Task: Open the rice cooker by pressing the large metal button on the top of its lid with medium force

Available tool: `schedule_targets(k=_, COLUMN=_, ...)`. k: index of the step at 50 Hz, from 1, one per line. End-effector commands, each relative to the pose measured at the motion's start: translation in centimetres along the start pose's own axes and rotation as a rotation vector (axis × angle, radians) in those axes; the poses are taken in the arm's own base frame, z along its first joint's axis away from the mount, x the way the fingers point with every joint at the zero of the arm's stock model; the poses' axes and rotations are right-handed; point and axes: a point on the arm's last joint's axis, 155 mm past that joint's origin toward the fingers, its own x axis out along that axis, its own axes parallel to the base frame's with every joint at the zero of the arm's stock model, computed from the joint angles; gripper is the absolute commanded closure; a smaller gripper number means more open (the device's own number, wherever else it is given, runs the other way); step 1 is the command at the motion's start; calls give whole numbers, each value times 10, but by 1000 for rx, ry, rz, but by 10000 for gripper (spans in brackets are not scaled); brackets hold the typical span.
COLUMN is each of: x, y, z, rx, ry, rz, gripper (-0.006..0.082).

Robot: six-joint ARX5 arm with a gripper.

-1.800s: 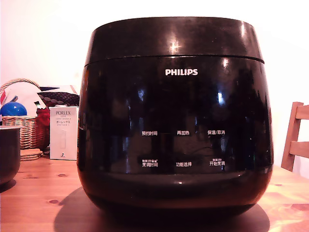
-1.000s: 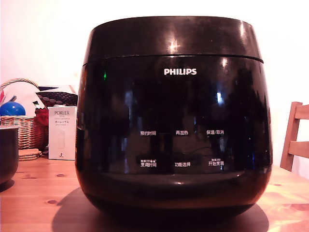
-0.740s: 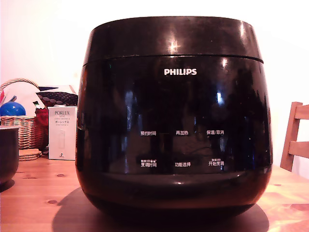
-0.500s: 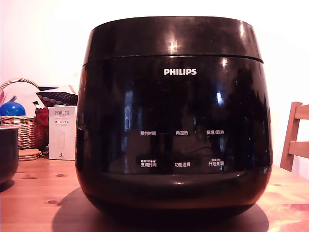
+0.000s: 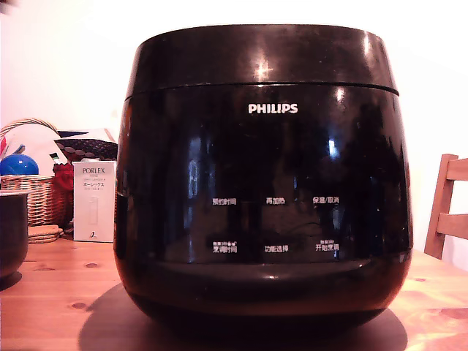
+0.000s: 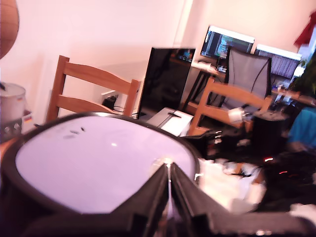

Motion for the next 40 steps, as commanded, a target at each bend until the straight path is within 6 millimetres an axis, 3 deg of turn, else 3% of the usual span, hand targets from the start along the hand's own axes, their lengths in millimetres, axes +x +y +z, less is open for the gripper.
schedule_targets(k=1, x=8, y=-4, z=6, rx=47, ry=-7, rz=-19, gripper=788)
schedule_targets(k=24, x=75, y=-14, z=-14, rx=249, ry=97, rz=-68, gripper=788)
schedule_targets(k=40, x=100, y=-3, z=-39, rx=267, ry=173, rz=-25, gripper=788)
